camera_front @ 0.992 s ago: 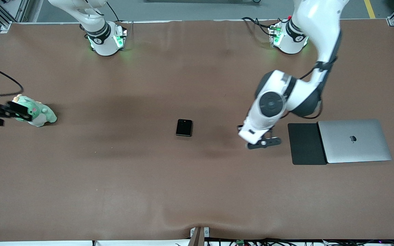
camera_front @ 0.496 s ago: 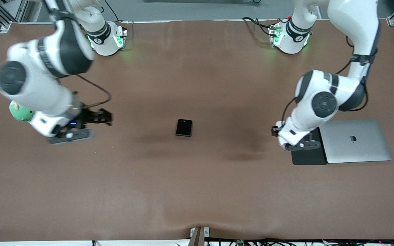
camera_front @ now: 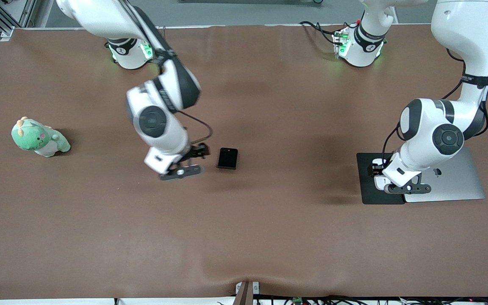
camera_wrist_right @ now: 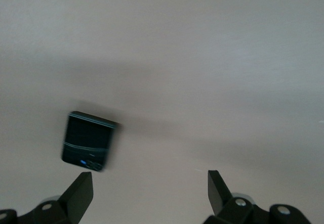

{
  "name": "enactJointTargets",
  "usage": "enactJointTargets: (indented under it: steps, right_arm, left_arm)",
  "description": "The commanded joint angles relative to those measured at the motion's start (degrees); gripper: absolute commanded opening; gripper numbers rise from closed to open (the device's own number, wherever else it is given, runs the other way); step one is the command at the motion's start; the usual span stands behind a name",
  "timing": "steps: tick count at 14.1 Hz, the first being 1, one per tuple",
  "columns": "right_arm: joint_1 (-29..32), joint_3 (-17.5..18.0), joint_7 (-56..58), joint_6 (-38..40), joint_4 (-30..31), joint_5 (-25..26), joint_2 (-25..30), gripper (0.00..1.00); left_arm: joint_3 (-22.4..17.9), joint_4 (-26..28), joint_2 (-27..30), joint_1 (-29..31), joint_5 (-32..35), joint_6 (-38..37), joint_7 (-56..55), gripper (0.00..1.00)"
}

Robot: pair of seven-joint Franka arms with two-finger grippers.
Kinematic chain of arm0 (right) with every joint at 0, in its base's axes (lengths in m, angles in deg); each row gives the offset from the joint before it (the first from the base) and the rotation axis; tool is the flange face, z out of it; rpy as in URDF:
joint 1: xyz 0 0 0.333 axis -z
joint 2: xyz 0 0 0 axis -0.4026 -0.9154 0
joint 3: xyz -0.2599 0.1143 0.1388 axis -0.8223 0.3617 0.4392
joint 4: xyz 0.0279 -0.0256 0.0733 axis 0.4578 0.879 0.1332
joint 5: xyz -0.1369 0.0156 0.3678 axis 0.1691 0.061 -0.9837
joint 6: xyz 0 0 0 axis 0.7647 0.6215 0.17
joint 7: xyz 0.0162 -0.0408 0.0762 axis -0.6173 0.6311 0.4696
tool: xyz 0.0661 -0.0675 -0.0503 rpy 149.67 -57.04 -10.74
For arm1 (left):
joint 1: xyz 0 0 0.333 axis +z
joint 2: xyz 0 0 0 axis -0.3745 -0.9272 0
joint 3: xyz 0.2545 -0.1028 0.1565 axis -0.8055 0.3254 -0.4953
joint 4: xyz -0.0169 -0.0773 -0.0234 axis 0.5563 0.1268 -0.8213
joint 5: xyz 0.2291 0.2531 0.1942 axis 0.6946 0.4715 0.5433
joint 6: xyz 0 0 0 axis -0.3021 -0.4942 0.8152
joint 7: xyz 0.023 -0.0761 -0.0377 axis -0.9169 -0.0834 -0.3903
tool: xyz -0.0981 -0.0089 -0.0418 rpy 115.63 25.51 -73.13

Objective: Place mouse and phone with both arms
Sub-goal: 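Lower the mouse onto the pad while the right gripper reaches the phone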

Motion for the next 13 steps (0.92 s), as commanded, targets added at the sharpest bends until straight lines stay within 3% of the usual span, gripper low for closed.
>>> enactJointTargets:
  steps: [1,13]
  right_arm:
    - [-5.0,-0.9,-4.1,-4.0,-1.7,-0.7,-6.2,1.00]
    - [-9.3,-1.0,-13.7,-13.5,-1.2,-0.4,-12.5,1.00]
  left_arm:
    - [0.7,0.6,-2.0,1.6,0.5,2.4,2.5,0.37]
    - [0.6,0.6,-9.3,3.1,0.3,9.5,2.9,0.46]
